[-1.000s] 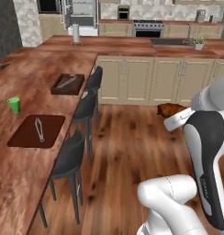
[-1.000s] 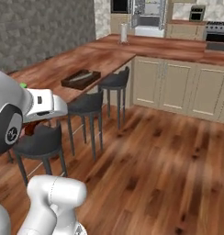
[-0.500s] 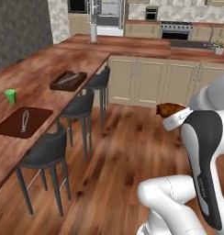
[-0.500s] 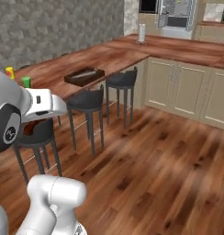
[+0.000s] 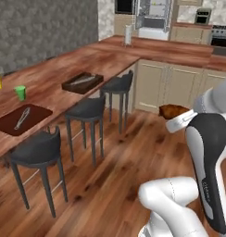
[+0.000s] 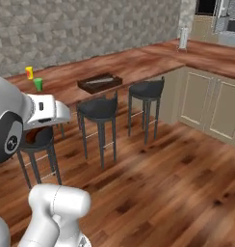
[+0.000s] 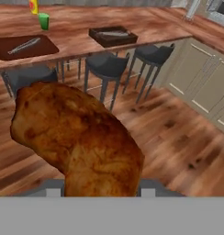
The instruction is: Gather the corn and mushroom from the fridge and place them on a tray on the dining counter. Then gather the chicken drumstick and fish from the fridge and place them on the other tray.
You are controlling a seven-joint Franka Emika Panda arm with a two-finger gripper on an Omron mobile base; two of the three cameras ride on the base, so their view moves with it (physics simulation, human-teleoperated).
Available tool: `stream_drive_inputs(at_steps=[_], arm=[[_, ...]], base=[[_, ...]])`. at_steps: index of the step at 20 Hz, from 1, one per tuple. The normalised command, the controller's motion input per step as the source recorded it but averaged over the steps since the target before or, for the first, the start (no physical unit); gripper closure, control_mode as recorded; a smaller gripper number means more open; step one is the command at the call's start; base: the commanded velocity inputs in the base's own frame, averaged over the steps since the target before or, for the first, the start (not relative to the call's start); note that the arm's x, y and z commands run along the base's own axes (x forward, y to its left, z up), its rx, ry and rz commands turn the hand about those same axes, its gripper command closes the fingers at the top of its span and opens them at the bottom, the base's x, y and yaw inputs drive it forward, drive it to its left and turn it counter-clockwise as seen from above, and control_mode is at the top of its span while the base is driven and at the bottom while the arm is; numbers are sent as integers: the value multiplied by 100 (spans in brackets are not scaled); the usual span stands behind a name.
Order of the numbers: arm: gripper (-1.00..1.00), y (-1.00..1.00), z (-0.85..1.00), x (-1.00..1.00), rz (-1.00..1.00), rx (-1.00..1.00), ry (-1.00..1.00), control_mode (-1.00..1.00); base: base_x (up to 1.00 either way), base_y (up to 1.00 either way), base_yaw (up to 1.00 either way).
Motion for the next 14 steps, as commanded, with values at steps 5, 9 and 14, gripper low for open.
stream_drive_inputs(at_steps=[5, 9, 14], arm=[[100, 0, 0, 0, 0, 0, 0, 100], [100, 0, 0, 0, 0, 0, 0, 100], [100, 0, 0, 0, 0, 0, 0, 100]], base=[[84, -80, 40], [68, -81, 45], [23, -81, 50]])
